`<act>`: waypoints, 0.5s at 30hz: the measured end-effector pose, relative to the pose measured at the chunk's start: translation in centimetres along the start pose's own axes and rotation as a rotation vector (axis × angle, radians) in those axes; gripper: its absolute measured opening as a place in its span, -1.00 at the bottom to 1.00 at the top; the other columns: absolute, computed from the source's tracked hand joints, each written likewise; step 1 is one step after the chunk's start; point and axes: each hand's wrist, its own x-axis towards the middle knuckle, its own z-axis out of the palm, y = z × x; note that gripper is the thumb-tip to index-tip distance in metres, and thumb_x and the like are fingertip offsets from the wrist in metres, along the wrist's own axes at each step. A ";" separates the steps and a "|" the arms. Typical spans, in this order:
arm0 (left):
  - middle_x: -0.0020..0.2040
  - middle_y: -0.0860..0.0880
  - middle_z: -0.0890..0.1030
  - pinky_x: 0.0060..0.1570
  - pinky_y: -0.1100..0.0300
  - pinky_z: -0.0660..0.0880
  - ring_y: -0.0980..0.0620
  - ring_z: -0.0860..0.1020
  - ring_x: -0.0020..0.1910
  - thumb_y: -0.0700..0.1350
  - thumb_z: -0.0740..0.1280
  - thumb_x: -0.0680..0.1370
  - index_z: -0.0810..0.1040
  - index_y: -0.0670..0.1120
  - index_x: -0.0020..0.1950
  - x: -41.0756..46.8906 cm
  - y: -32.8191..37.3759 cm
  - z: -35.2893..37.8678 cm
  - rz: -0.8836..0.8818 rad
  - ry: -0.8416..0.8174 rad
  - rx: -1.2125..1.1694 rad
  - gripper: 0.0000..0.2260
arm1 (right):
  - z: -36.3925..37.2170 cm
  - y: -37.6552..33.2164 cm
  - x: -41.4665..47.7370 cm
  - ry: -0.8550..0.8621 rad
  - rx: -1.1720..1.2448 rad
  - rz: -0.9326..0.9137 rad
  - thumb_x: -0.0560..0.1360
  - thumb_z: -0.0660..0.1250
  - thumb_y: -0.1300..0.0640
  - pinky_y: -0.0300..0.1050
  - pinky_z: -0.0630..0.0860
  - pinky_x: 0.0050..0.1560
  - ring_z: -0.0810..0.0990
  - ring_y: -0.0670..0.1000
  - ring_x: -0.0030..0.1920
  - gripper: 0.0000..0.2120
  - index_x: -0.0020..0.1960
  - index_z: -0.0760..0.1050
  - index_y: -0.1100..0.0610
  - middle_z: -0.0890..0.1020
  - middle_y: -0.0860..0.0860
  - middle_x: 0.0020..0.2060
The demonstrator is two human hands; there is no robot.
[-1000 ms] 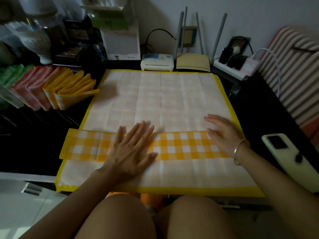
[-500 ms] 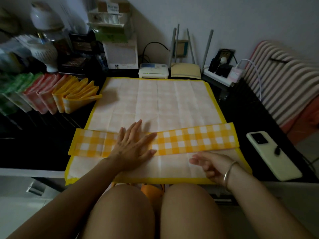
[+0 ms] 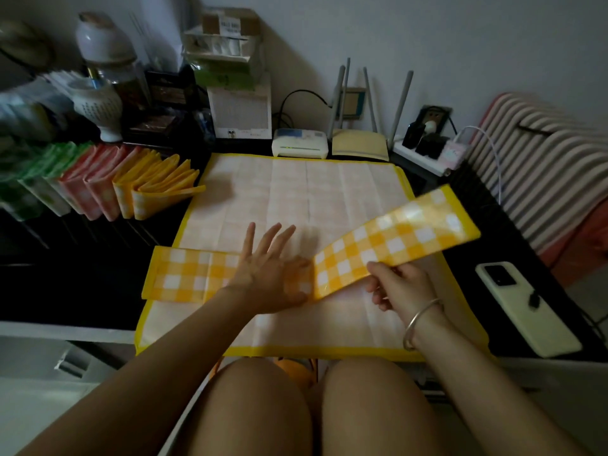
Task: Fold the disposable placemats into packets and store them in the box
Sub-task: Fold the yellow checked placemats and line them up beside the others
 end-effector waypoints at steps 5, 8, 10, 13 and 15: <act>0.09 -0.06 0.54 0.04 -0.04 0.33 -0.13 0.50 0.03 0.22 0.36 0.33 0.62 0.09 0.02 -0.9 0.2 0.4 0.104 0.380 -0.018 -0.65 | 3.1 -3.2 -1.1 0.063 -0.638 -0.427 0.37 0.33 -0.08 -0.11 0.41 -0.37 0.54 0.05 -0.43 -0.67 -0.43 0.44 0.12 0.53 -0.01 -0.55; -0.19 -0.05 0.50 -0.21 0.04 0.26 -0.11 0.48 -0.25 0.12 0.39 0.39 0.54 -0.04 -0.11 -2.5 0.1 0.3 0.110 0.484 0.009 -0.75 | 5.7 -5.8 -2.7 0.100 -1.037 -0.603 0.41 0.29 -0.10 -0.11 0.25 -0.32 0.43 0.18 -0.33 -0.69 -0.34 0.35 0.10 0.46 0.04 -0.46; -0.24 -0.04 0.50 -0.23 0.03 0.25 -0.11 0.50 -0.29 0.08 0.36 0.44 0.52 -0.04 -0.15 -4.2 -1.2 0.9 0.016 0.509 -0.017 -0.80 | 7.6 -6.9 -3.5 0.034 -1.169 -0.677 0.44 0.22 -0.09 -0.10 0.25 -0.27 0.52 0.22 -0.20 -0.78 -0.20 0.39 0.05 0.56 0.08 -0.29; -0.25 -0.06 0.51 -0.27 0.03 0.38 -0.15 0.52 -0.25 0.01 0.21 0.49 0.53 -0.07 -0.21 -7.8 -4.6 1.8 -0.177 0.529 -0.104 -0.80 | 10.2 -7.4 -4.0 -0.127 -1.297 -0.777 0.49 0.17 -0.06 -0.10 0.23 -0.21 0.56 0.21 -0.08 -0.86 -0.13 0.32 0.00 0.59 0.08 -0.14; -0.21 -0.04 0.54 -0.28 0.08 0.43 -0.13 0.52 -0.21 0.00 0.20 0.49 0.57 -0.07 -0.16 -10.2 -7.1 2.3 -0.289 0.513 -0.210 -0.79 | 11.7 -7.3 -4.1 -0.212 -1.368 -0.855 0.51 0.17 -0.04 -0.11 0.21 -0.18 0.57 0.19 -0.01 -0.89 -0.07 0.38 -0.01 0.60 0.06 -0.06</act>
